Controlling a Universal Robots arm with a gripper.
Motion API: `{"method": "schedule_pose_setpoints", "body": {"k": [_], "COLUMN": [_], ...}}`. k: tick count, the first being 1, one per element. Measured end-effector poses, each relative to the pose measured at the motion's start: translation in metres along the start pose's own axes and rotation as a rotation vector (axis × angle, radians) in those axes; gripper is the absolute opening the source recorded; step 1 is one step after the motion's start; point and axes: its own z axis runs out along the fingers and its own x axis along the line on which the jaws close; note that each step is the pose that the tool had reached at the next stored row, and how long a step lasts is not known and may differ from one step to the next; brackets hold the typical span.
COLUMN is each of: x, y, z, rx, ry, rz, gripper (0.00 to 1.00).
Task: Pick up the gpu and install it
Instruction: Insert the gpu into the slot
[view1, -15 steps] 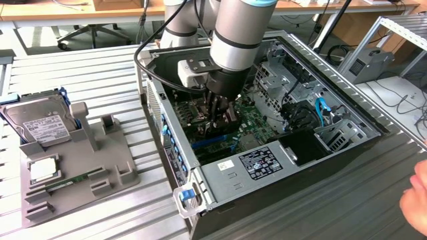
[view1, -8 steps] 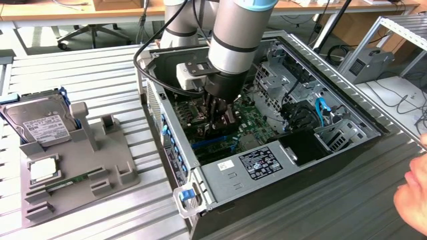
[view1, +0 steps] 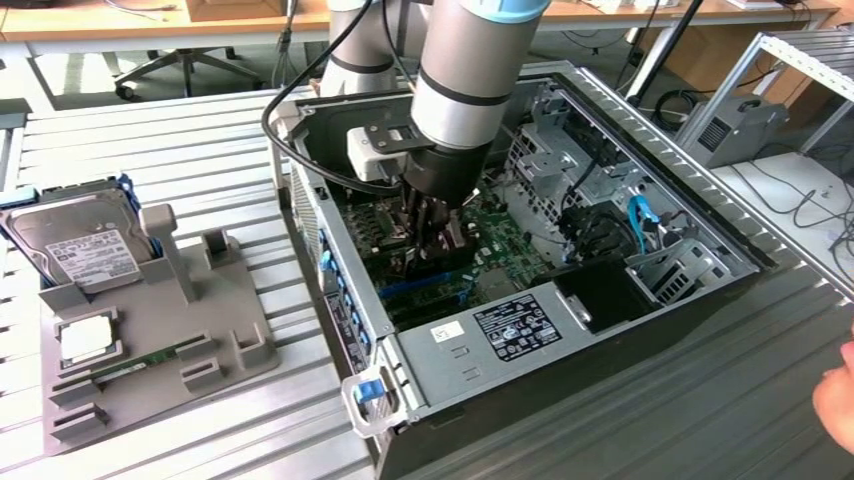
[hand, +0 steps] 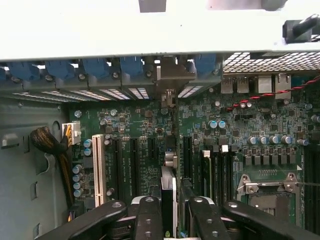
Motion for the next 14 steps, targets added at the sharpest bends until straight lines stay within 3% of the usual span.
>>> {"method": "schedule_pose_setpoints", "body": {"k": [14], "x": [-0.0038], "y": [-0.0005], "z": [0.0061], "rx": [0.0001], "ry": [0.0001], "rz": [-0.002], "gripper": [0.26]}}
